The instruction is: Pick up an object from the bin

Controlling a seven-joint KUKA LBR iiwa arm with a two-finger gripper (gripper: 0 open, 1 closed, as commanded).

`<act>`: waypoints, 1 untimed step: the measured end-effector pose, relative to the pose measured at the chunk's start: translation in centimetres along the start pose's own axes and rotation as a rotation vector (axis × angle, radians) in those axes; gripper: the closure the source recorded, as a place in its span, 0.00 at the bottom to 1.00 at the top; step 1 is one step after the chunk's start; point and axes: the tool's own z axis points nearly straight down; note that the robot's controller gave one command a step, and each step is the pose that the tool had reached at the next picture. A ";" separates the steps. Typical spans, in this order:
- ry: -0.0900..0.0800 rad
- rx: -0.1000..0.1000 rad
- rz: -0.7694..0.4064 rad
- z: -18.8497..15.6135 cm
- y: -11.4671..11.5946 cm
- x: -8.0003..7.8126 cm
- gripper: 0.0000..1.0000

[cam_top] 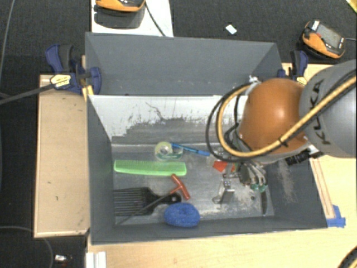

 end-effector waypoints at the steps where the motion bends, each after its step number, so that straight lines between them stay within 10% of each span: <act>1: -0.005 0.000 0.002 -0.2 0.0 -0.1 0.00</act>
Offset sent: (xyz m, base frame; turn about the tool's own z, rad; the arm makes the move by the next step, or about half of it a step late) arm -0.0046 0.0693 -0.1113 -0.0567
